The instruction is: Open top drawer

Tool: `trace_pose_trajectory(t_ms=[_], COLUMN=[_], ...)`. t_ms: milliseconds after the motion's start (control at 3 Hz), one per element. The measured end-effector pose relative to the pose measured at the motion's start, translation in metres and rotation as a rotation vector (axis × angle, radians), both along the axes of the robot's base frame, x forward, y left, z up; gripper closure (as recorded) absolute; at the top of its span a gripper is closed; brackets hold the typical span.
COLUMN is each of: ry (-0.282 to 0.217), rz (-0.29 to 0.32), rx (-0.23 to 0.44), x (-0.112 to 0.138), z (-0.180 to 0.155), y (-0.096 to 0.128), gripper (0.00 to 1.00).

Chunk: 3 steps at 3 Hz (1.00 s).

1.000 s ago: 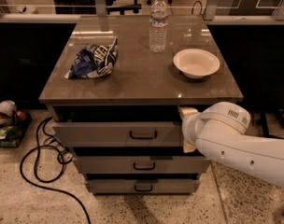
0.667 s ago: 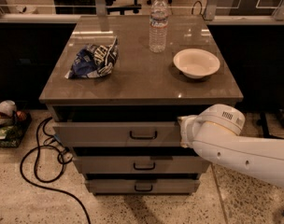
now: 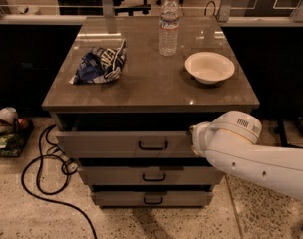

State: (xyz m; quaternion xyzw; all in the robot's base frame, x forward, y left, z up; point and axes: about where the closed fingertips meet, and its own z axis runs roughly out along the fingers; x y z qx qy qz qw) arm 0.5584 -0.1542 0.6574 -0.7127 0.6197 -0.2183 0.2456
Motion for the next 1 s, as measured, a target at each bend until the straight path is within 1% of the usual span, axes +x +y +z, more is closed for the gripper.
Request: trace_pose_trajectory(t_ms=[333,667,1000], ry=[-0.003,-0.003,0.038], rz=[0.000,0.000,0.007], rx=[-0.001,-0.001,-0.029], x=[0.000,0.000,-0.013], z=[0.002,0.002,0.002], y=[0.000,0.000,0.006], gripper=[1.00,1.00,1.00])
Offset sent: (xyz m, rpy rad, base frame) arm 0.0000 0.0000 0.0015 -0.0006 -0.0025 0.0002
